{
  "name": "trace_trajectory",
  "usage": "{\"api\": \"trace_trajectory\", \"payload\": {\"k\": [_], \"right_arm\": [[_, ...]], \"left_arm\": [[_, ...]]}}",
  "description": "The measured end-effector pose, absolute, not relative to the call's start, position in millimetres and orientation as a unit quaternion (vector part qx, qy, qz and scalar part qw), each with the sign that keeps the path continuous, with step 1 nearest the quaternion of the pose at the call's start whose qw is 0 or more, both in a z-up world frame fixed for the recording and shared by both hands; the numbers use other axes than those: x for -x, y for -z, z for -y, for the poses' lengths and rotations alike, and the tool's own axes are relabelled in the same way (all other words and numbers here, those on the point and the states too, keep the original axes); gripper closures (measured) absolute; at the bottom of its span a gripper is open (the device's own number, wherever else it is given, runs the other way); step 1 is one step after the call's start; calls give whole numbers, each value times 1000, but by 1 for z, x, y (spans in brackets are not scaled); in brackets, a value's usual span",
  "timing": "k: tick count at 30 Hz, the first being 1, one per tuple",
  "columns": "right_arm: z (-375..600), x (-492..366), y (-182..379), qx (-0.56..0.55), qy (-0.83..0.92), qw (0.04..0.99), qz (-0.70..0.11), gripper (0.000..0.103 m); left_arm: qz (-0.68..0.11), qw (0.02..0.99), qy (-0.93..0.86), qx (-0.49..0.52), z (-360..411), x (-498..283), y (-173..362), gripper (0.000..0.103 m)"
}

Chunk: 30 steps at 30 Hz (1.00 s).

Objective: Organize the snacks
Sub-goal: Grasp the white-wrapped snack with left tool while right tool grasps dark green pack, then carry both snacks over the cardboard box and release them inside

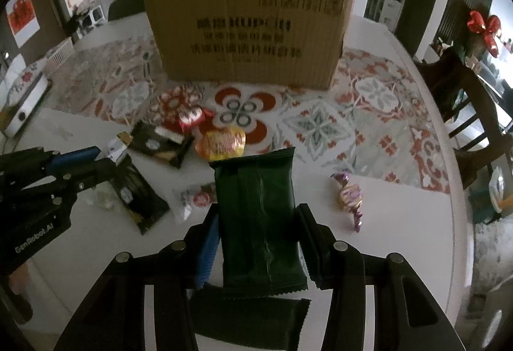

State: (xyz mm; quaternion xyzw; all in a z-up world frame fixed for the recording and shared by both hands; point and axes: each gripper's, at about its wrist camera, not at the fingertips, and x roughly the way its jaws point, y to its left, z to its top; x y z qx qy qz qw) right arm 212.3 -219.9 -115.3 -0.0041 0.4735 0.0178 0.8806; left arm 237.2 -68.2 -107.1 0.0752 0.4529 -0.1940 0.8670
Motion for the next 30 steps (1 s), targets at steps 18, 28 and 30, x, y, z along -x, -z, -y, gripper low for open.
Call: {"api": "trace_trajectory", "payload": {"k": [18, 28, 30], "right_arm": [[227, -205, 29, -13, -39, 923, -382, 56], [237, -225, -16, -19, -42, 946, -321, 56], [238, -230, -23, -18, -43, 949, -311, 56]], "left_arm": [[-364, 909, 193, -59, 79, -228, 21, 81], [-301, 934, 181, -56, 84, -244, -22, 81], [-287, 939, 180, -55, 86, -250, -32, 81]]}}
